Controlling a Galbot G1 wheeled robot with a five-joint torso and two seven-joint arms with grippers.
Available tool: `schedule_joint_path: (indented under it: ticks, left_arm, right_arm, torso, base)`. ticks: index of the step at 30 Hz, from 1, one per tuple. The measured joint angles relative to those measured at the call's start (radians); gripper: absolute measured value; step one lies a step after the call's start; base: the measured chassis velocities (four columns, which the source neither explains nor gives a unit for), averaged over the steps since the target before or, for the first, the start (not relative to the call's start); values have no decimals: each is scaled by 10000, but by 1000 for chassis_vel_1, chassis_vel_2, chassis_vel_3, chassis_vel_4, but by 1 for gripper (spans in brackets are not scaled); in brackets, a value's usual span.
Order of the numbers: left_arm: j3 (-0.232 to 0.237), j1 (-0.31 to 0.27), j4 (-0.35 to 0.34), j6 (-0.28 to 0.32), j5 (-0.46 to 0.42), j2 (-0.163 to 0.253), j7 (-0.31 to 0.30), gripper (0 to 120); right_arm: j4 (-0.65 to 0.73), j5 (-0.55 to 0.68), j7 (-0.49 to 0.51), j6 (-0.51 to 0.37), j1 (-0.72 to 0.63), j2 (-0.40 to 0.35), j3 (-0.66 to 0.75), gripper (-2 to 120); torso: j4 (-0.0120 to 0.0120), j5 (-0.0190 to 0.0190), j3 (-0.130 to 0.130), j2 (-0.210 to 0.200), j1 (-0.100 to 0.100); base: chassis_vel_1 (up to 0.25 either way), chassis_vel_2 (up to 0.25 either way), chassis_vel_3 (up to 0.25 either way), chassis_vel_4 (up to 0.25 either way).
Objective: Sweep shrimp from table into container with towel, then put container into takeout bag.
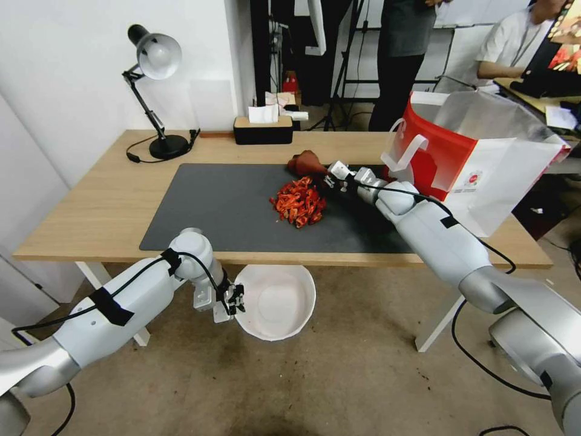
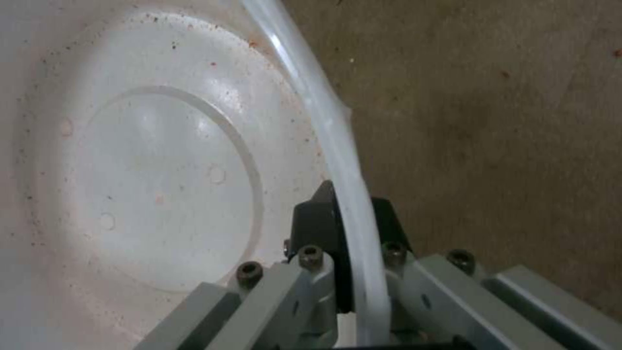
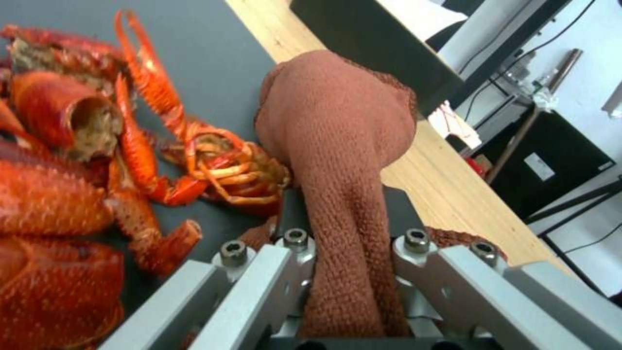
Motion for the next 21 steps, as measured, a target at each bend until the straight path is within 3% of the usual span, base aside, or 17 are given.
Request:
schedule_joint_path:
  ticks: [12, 21]
  left_arm:
    - [-50, 90, 117, 3, 100, -124, -13, 0]
    - [-40, 57, 168, 7, 83, -78, -115, 0]
  right_arm:
    - [-42, -191, -44, -1, -86, -45, 40, 7]
    - [-62, -191, -914, -22, -67, -42, 58, 7]
  torso:
    - [-3, 0, 0, 0, 0]
    - [-1, -1, 0, 0, 0]
  base:
    - [0, 0, 0, 0]
    - [0, 0, 0, 0]
